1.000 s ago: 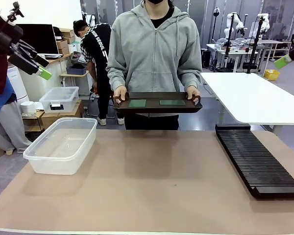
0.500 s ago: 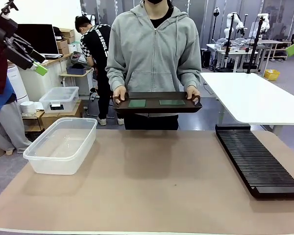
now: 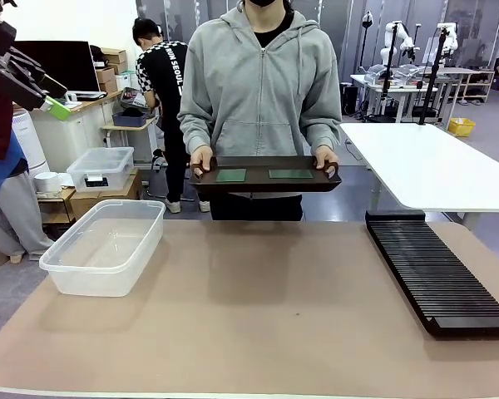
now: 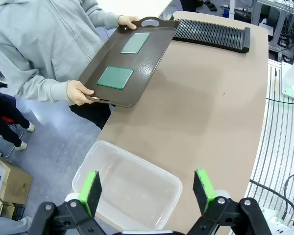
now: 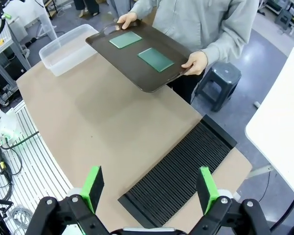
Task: Sort PCBs into racks and boxes based on the side picked up.
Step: Pick up the Blank PCB handed by the Human.
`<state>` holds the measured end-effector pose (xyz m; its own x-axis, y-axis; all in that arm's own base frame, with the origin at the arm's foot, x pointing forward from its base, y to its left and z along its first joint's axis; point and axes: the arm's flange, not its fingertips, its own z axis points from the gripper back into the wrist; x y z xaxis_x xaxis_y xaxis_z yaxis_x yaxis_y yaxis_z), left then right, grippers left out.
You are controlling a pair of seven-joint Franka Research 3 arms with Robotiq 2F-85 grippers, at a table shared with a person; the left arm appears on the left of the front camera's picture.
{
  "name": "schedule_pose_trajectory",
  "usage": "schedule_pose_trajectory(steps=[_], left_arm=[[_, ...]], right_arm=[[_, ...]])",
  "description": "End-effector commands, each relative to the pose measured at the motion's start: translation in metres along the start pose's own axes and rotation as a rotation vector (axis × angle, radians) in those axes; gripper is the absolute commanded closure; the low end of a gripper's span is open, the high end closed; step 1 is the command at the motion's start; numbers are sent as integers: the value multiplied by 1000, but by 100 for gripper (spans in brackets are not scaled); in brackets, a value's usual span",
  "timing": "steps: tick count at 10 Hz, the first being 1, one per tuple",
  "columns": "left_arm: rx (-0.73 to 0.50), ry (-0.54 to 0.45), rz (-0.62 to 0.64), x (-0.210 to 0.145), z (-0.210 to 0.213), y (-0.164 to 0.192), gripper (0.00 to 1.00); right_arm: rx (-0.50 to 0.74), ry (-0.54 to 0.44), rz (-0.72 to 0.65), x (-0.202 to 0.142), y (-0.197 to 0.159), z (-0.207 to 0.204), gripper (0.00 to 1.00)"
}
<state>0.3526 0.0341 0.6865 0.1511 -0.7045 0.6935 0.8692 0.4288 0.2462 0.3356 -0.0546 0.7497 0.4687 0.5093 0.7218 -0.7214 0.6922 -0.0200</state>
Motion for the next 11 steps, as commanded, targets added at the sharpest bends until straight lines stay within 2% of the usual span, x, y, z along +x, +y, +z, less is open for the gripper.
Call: schedule_pose_trajectory(steps=[1, 11], left_arm=[[-4, 15, -17, -4, 2, -11, 0], [-2, -3, -19, 4, 7, -10, 0]], right_arm=[[-15, 11, 23, -8, 5, 5, 0], [-22, -17, -5, -6, 3, 14, 0]])
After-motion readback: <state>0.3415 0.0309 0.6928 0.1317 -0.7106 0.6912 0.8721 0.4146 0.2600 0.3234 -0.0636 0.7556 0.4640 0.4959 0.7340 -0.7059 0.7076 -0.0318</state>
